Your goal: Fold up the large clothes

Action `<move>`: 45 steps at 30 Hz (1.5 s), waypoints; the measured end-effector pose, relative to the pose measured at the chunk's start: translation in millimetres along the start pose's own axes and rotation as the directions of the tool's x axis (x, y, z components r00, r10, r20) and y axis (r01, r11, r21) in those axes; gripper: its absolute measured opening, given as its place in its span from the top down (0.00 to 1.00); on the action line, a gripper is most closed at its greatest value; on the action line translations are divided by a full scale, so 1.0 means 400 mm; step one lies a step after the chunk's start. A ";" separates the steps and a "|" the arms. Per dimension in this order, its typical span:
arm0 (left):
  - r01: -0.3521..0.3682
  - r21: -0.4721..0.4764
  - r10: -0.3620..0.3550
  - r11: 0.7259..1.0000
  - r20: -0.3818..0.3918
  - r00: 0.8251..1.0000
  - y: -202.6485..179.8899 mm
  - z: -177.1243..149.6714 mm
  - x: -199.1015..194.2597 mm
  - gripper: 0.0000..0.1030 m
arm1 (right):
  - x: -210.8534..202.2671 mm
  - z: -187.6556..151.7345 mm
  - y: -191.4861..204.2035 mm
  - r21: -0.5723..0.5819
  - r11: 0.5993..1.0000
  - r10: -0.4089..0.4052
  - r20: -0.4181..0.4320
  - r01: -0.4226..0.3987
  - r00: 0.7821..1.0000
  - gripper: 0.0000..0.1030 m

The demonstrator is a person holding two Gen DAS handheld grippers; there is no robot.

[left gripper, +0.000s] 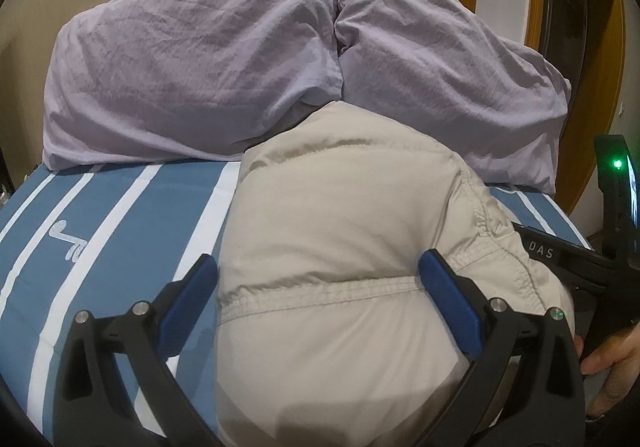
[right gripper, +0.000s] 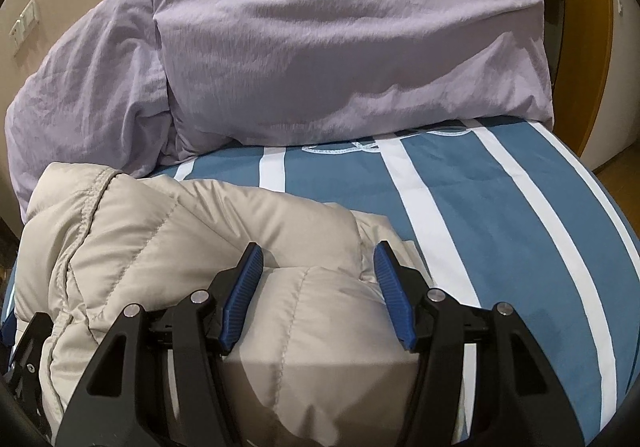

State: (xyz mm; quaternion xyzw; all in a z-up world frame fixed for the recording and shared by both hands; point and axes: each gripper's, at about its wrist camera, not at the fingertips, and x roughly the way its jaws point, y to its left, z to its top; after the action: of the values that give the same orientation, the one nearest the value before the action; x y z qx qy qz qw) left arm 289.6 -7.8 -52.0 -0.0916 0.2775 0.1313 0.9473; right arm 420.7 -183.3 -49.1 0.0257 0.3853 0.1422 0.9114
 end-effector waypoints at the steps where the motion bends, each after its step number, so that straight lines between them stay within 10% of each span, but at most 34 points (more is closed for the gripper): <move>1: 0.000 -0.001 0.000 1.000 0.001 1.000 0.000 -0.001 0.000 0.02 | 0.001 0.000 0.000 0.000 1.000 0.001 -0.002 -0.001 1.000 0.43; 45: 0.053 -0.003 -0.053 0.999 -0.023 0.998 -0.022 0.087 -0.054 0.02 | 0.030 -0.003 0.000 0.022 0.999 -0.029 -0.038 0.030 0.999 0.36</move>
State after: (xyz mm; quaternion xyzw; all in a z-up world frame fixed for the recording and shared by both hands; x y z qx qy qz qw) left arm 292.1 -12.0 -10.2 -0.1017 0.2858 0.1053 0.9471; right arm 427.8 -180.0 -58.1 0.0277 0.4042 0.1249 0.9057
